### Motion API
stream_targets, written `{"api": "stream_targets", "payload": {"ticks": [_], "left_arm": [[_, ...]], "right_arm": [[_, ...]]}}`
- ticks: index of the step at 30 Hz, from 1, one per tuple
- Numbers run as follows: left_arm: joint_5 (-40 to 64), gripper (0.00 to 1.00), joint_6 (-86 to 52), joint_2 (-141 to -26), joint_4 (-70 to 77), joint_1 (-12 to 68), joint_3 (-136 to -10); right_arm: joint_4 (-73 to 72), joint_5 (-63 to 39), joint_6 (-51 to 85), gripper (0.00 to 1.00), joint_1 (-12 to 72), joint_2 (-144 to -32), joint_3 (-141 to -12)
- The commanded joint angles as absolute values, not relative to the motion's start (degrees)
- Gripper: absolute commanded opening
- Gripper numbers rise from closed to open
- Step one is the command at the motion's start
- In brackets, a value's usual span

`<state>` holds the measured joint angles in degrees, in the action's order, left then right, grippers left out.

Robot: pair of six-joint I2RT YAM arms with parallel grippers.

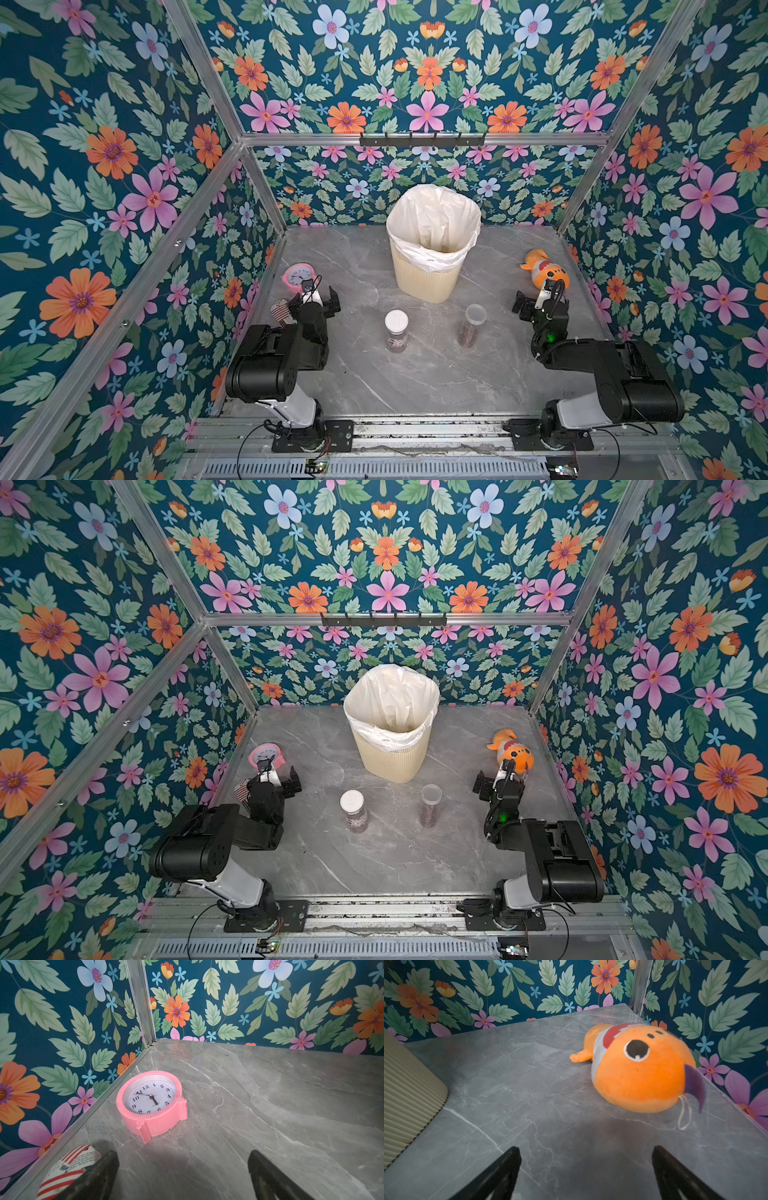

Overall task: Empty the moldy dried flower tea in the jars
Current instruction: Pick up the jar from the center of the board.

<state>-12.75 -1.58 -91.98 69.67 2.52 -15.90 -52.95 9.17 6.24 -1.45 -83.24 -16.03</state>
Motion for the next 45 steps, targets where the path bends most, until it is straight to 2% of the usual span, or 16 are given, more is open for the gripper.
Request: {"api": "stream_targets", "payload": {"ticks": [1,34,40,45], "left_arm": [[-12.8,0.99,-1.6,-91.8,70.5,2.5,-16.1],[-13.2,0.99,-1.4,-91.3,71.8,2.5,-15.8],[-12.7,0.99,-2.0,-78.2,50.8,2.5,-21.7],[-7.2,0.99,-7.3,-70.0,33.9,3.5,-30.9]], "right_arm": [[-55.2,9.9,6.3,0.99,-1.4,-83.2,-16.0],[-55.6,9.0,6.0,0.99,-1.4,-82.4,-15.6],[-36.1,4.5,4.7,0.99,-1.4,-69.7,-20.8],[-11.5,-1.7,8.8,0.99,-1.4,-60.4,-31.9]]}}
